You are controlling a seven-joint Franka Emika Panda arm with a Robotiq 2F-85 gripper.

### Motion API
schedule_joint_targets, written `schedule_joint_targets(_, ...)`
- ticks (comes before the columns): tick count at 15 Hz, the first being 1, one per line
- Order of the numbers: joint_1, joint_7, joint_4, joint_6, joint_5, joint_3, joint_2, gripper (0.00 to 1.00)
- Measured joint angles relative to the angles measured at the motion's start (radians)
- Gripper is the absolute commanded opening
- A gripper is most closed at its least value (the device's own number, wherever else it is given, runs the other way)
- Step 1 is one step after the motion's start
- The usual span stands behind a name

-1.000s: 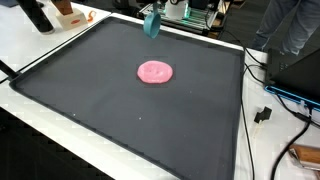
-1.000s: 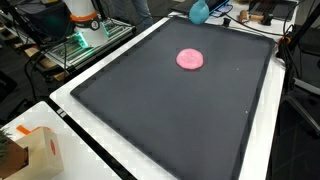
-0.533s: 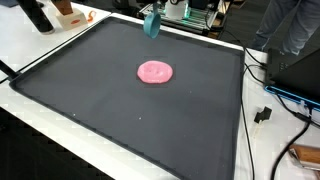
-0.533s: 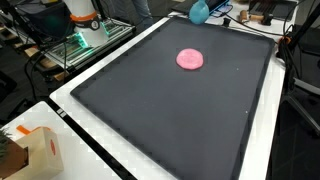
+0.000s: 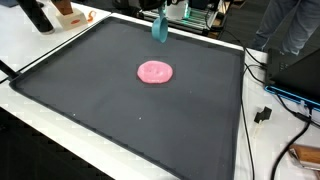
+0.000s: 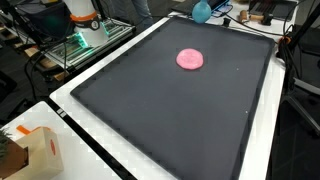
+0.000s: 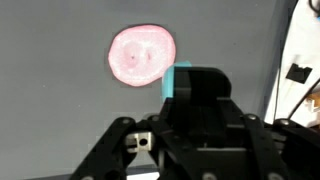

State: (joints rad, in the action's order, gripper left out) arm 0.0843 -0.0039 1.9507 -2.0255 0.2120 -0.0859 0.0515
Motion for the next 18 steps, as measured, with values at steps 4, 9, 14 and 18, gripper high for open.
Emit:
schedule_joint_targets(4, -0.056, -0.287, -0.032, 0.073, 0.182, 0.029, 0.050, 0.25)
schedule_joint_targets(9, -0.126, -0.565, -0.067, 0.232, 0.340, 0.042, 0.127, 0.25)
schedule_joint_targets(14, -0.182, -0.699, -0.114, 0.374, 0.434, 0.046, 0.234, 0.25)
schedule_joint_targets(18, -0.198, -0.711, -0.138, 0.360, 0.475, 0.051, 0.311, 0.25)
